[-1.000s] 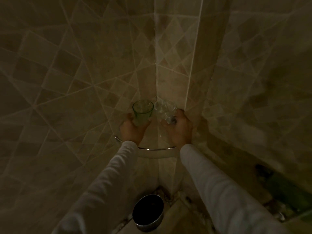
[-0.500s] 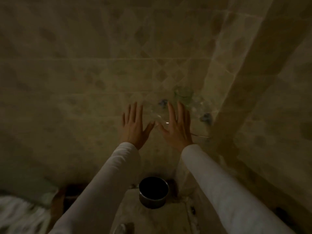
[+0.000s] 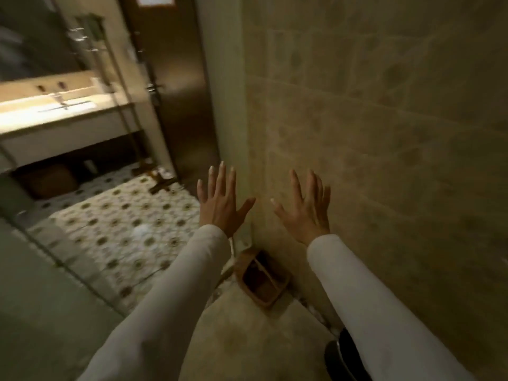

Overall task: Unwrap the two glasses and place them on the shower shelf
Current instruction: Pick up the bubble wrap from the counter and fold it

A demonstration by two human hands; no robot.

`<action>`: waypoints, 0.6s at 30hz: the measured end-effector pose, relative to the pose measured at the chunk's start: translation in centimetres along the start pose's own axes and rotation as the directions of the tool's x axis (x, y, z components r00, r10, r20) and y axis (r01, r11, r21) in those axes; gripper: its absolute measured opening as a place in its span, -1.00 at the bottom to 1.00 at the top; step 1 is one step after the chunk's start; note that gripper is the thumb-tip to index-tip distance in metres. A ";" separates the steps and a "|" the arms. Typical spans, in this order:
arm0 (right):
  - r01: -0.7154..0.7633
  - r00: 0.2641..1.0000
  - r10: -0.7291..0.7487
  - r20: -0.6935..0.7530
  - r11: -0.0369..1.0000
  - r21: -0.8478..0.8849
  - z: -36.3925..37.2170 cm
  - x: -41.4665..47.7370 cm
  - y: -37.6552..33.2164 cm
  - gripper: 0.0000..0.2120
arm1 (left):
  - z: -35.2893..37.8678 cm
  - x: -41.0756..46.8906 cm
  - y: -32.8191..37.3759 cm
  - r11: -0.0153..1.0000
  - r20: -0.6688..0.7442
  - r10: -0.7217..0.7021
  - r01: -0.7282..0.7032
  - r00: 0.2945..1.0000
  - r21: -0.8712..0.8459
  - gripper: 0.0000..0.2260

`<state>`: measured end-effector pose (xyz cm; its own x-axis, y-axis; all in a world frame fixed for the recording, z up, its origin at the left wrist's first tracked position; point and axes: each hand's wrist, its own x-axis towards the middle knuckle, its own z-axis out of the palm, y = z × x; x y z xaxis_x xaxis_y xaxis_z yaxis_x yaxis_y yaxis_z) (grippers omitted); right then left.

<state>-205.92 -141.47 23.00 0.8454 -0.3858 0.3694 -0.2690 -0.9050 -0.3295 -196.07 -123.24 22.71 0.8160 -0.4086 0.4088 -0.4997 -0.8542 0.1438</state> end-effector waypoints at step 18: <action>0.451 0.856 -0.459 0.239 0.888 0.089 19.1 7.9 -29.9 -0.21 | -2.0 -6.3 -34.2 0.853 0.007 -0.474 0.457 0.881 0.253 -0.19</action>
<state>-182.44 -114.01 19.19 0.9572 0.1277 0.2598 0.1834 -0.9619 -0.2030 -184.72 -90.78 16.99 0.9574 0.0425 0.2856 0.0201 -0.9965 0.0809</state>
